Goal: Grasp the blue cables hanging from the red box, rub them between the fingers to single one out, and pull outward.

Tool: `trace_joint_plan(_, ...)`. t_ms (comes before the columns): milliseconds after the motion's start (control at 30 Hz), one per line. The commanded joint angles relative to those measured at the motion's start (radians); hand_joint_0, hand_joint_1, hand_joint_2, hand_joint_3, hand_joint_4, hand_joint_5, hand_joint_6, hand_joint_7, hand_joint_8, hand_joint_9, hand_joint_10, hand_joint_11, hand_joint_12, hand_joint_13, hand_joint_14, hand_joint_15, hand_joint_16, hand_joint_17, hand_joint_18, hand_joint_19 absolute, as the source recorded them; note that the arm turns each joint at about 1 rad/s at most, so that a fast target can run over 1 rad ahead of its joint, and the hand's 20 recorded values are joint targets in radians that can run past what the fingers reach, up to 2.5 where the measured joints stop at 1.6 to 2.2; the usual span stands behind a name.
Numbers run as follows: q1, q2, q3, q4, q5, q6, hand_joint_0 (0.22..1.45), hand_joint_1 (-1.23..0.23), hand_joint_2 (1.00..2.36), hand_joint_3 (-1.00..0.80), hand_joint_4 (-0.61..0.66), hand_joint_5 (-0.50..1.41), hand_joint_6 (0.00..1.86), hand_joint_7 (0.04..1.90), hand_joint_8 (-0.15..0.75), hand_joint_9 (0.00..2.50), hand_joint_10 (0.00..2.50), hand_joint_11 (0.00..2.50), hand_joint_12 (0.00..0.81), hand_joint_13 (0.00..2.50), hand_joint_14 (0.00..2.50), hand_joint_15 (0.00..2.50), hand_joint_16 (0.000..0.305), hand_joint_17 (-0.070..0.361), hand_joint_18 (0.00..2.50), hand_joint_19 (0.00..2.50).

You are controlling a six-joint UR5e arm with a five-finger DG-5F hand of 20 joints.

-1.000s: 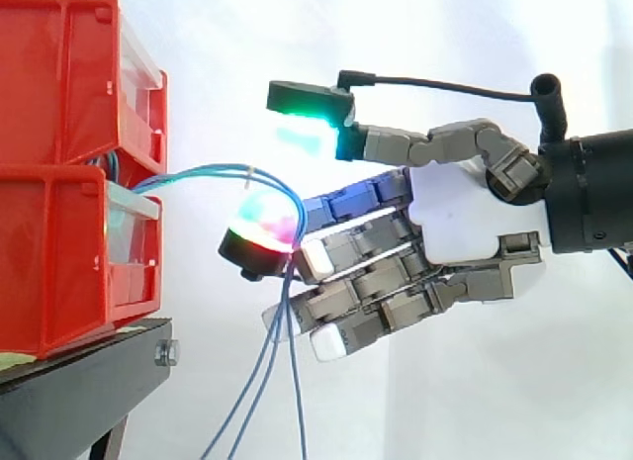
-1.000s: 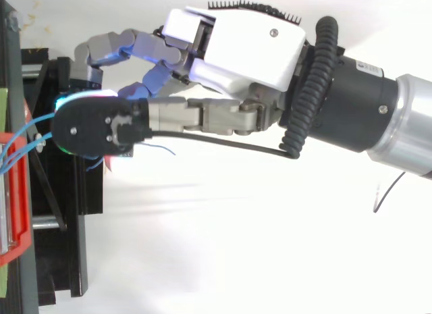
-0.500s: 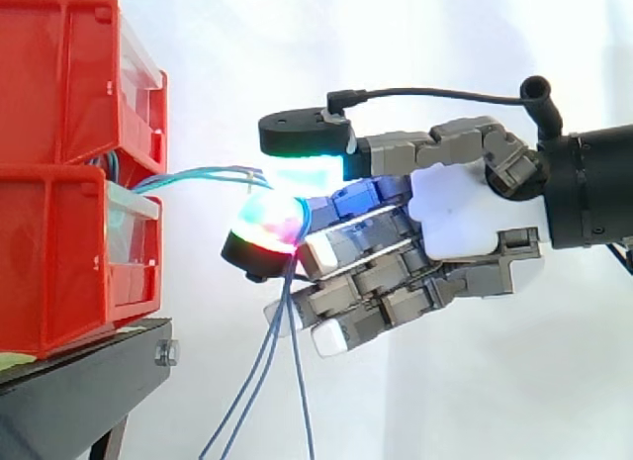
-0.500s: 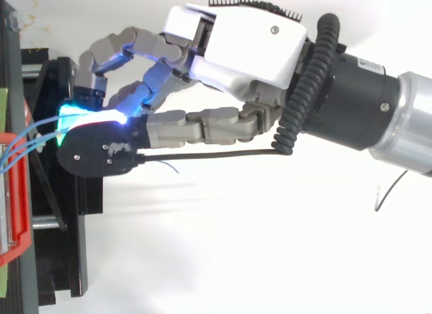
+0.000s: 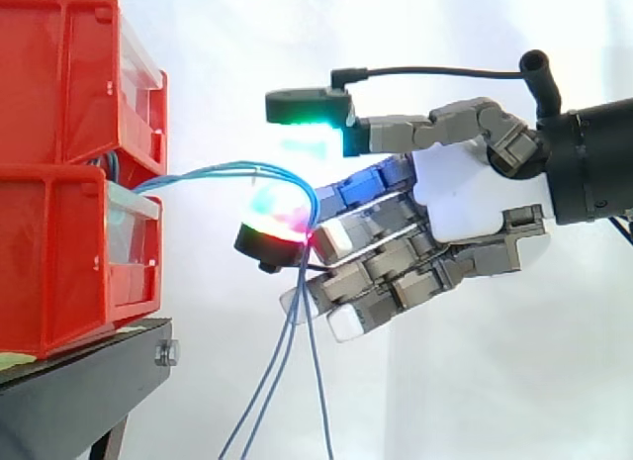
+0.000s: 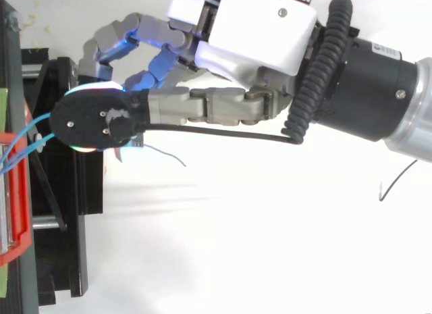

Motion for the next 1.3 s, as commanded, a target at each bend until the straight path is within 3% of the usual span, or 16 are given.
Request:
trace_joint_plan(0, -0.003, 0.0, 0.013, -0.03, 0.0, 0.002, 0.58, -0.58, 1.01, -0.13, 0.16, -0.14, 0.88, 0.95, 0.317, 1.11, 0.02, 0.93, 0.412, 0.78, 0.02, 0.52, 0.056, 0.126, 0.75, 0.5)
trace_joint_plan(100, -0.009, 0.0, 0.031, -0.073, 0.0, 0.005, 0.6, -0.73, 1.0, -0.03, 0.12, -0.15, 0.9, 0.96, 0.325, 1.09, 0.02, 0.95, 0.42, 0.77, 0.02, 0.52, 0.058, 0.13, 0.76, 0.48)
trace_joint_plan(233, -0.013, 0.0, 0.077, -0.15, 0.003, 0.002, 0.62, -0.75, 1.01, 0.0, 0.08, -0.15, 0.91, 0.97, 0.318, 1.07, 0.02, 0.96, 0.409, 0.75, 0.02, 0.52, 0.056, 0.127, 0.75, 0.48)
trace_joint_plan(367, -0.016, 0.0, 0.091, -0.167, 0.003, 0.001, 0.65, -0.81, 1.02, 0.0, -0.02, -0.16, 0.93, 0.99, 0.283, 1.03, 0.02, 1.01, 0.374, 0.71, 0.02, 0.52, 0.05, 0.113, 0.7, 0.49)
trace_joint_plan(433, -0.018, 0.0, 0.093, -0.168, 0.001, 0.001, 0.66, -0.84, 1.02, 0.0, -0.05, -0.17, 0.93, 1.1, 0.269, 1.01, 0.02, 1.01, 0.361, 0.7, 0.02, 0.52, 0.048, 0.107, 0.68, 0.49)
trace_joint_plan(600, -0.016, 0.0, 0.093, -0.17, 0.0, 0.005, 0.71, -0.88, 1.02, -0.09, -0.12, -0.18, 0.93, 1.18, 0.248, 0.99, 0.02, 1.02, 0.345, 0.68, 0.02, 0.51, 0.044, 0.099, 0.65, 0.49)
trace_joint_plan(867, -0.021, 0.012, 0.096, -0.172, -0.002, -0.008, 0.83, -0.92, 1.01, -0.38, -0.22, -0.16, 0.95, 1.25, 0.23, 1.03, 0.02, 0.97, 0.327, 0.71, 0.02, 0.51, 0.04, 0.09, 0.65, 0.5)
trace_joint_plan(1133, -0.032, 0.035, 0.096, -0.176, -0.002, -0.073, 0.79, -0.93, 1.0, -0.5, -0.23, -0.13, 0.94, 1.35, 0.214, 1.12, 0.02, 0.95, 0.32, 0.78, 0.02, 0.52, 0.038, 0.085, 0.73, 0.46)
trace_joint_plan(1267, -0.036, 0.035, 0.094, -0.179, -0.005, -0.074, 0.6, -0.86, 1.0, -0.5, -0.07, -0.11, 0.94, 0.91, 0.218, 1.14, 0.02, 0.9, 0.324, 0.8, 0.02, 0.53, 0.038, 0.087, 0.74, 0.51)
